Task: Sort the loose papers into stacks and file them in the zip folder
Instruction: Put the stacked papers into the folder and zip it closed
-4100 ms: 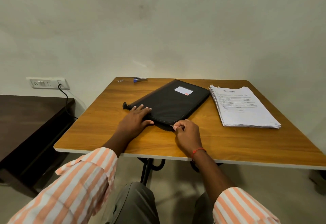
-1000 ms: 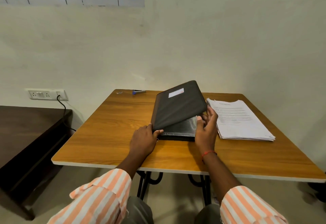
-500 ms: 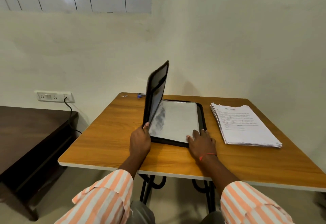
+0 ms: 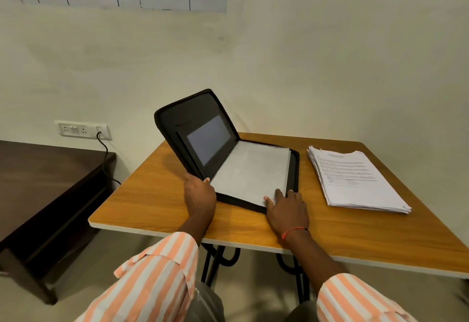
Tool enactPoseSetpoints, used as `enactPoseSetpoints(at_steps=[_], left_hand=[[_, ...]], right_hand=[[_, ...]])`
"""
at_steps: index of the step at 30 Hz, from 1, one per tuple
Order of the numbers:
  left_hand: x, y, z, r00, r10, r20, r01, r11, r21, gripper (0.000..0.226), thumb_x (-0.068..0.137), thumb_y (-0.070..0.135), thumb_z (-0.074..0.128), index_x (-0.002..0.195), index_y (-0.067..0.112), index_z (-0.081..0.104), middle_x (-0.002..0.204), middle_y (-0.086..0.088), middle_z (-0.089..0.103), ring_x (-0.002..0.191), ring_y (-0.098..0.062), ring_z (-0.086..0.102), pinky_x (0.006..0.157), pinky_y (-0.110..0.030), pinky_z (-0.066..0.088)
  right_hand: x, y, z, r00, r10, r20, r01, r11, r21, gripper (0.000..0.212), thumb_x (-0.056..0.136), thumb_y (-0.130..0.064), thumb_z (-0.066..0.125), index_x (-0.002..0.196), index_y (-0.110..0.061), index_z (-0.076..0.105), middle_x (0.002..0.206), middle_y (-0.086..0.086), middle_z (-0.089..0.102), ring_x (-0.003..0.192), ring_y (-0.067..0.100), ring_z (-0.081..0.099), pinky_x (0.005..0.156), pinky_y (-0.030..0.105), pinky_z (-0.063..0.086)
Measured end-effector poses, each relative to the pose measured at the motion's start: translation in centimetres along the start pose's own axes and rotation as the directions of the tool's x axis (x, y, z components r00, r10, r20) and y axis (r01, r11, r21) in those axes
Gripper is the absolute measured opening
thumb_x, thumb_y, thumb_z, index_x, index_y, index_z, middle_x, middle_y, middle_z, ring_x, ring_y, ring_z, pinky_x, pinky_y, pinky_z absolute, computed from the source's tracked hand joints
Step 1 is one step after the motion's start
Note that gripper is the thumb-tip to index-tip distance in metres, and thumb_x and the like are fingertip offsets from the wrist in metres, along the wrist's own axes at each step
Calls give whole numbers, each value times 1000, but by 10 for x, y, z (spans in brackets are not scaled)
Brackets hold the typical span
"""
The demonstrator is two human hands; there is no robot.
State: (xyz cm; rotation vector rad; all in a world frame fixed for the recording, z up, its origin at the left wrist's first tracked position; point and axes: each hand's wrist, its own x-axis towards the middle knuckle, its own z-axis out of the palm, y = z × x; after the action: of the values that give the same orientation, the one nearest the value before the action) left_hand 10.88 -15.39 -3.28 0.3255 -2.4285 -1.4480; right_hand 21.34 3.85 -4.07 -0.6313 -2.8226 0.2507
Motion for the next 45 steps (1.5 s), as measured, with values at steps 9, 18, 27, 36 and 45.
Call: enactPoseSetpoints(at_steps=[9, 18, 27, 36, 45], left_hand=[[16, -6, 7, 969, 60, -238, -22, 987, 157, 104, 92, 24, 73, 161, 12, -5, 147, -20, 39, 123, -32, 53, 101, -45, 52], [37, -31, 18, 821, 397, 410, -568, 634, 525, 43, 105, 40, 40, 135, 17, 61, 142, -6, 57, 138, -28, 45, 120, -44, 32], [39, -16, 0, 885, 253, 392, -438, 740, 511, 45, 97, 28, 57, 139, 12, 52, 143, -10, 51, 128, -29, 52, 113, -43, 42], [47, -11, -13, 922, 179, 344, -362, 715, 598, 38, 94, 18, 51, 131, 8, 54, 132, -14, 59, 120, -32, 54, 105, -46, 46], [38, -34, -16, 885, 241, 400, -449, 674, 587, 65, 104, 57, 25, 151, 13, 38, 162, -12, 33, 152, -35, 23, 123, -53, 20]], right_hand=[[-32, -18, -5, 994, -67, -91, 60, 995, -77, 65, 99, -66, 26, 134, -20, 57, 125, 9, 59, 118, 23, 47, 96, 34, 45], [-58, -44, -3, 975, -159, -157, 150, 986, -70, 61, 95, -64, 37, 114, -16, 69, 107, 11, 62, 104, 25, 51, 85, 35, 49], [-80, -66, -8, 975, -190, -112, 189, 982, -20, 63, 97, -66, 33, 121, -16, 64, 116, 7, 56, 113, 21, 47, 95, 33, 46], [-102, -103, -3, 939, -344, -12, 339, 922, 188, 50, 101, -57, 39, 112, -17, 66, 112, 5, 53, 111, 16, 47, 95, 31, 48], [25, 1, -16, 990, -144, -3, 144, 984, 109, 59, 100, -57, 41, 153, -30, 37, 163, 8, 24, 152, 28, 19, 121, 46, 18]])
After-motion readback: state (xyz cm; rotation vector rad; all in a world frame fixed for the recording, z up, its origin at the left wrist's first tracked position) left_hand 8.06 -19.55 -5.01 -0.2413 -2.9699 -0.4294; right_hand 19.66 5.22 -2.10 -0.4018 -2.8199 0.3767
